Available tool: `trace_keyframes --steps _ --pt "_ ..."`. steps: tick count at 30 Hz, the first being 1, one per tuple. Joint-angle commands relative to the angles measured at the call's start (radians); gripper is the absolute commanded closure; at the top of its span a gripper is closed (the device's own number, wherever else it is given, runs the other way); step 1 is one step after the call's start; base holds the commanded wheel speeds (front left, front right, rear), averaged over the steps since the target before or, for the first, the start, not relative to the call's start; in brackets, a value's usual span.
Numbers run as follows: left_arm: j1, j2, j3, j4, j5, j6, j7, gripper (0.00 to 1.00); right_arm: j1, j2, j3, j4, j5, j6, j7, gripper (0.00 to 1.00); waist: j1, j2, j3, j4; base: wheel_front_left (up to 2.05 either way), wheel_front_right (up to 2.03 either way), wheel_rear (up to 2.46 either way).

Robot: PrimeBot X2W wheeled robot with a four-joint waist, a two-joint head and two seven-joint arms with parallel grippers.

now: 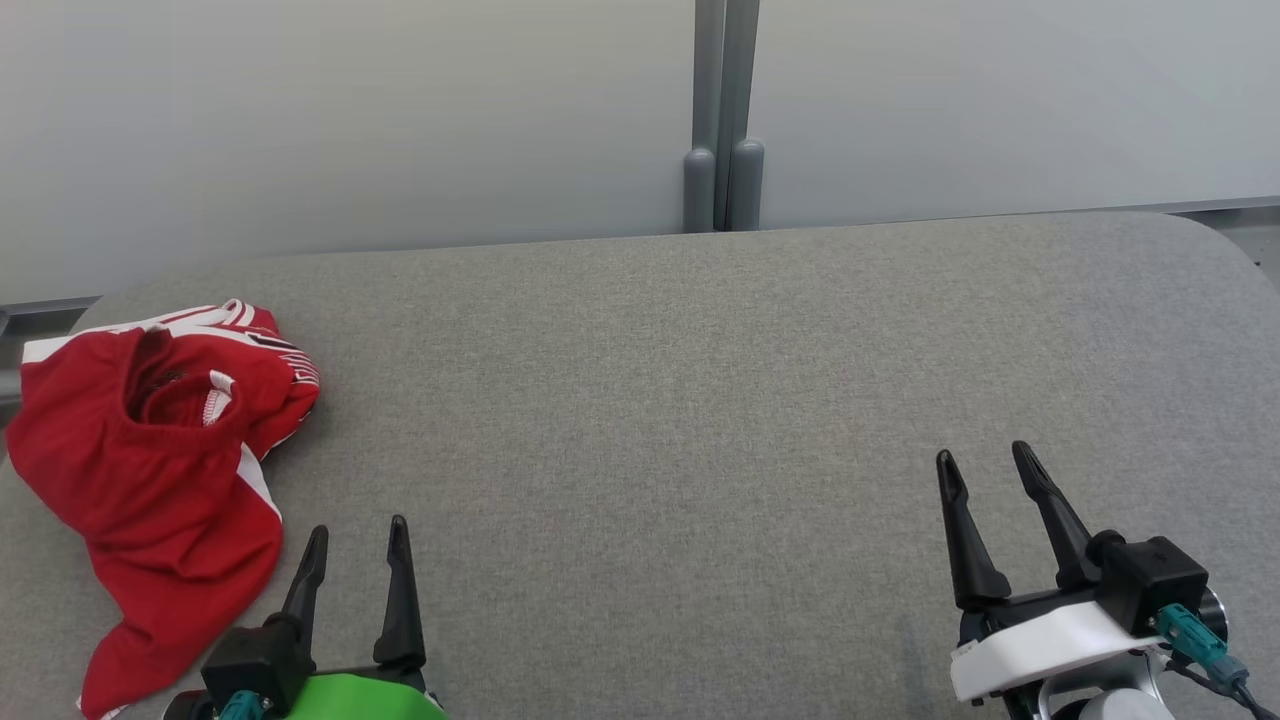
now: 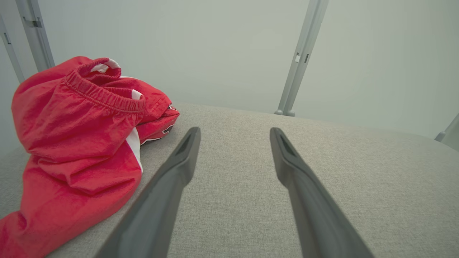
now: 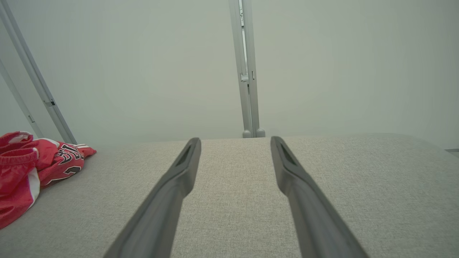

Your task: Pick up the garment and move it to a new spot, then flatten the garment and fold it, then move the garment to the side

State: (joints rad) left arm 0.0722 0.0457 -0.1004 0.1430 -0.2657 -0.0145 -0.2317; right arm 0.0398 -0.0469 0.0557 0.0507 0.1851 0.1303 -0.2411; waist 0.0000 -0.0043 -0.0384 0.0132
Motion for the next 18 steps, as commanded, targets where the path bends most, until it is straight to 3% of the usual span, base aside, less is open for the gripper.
trace_keyframes --steps 1,18 --pt "0.008 0.007 -0.004 0.001 0.009 0.002 -0.010 0.00 0.014 -0.005 -0.002 -0.007 -0.019 0.001 -0.010 0.00 0.0000 0.0038 -0.001 0.000 0.00 0.00 0.00" --pt "0.018 0.008 -0.023 0.018 0.032 0.012 -0.034 0.00 0.024 -0.006 -0.012 0.011 -0.071 0.001 -0.025 0.00 0.0000 0.0043 -0.013 0.004 0.00 0.00 0.00"
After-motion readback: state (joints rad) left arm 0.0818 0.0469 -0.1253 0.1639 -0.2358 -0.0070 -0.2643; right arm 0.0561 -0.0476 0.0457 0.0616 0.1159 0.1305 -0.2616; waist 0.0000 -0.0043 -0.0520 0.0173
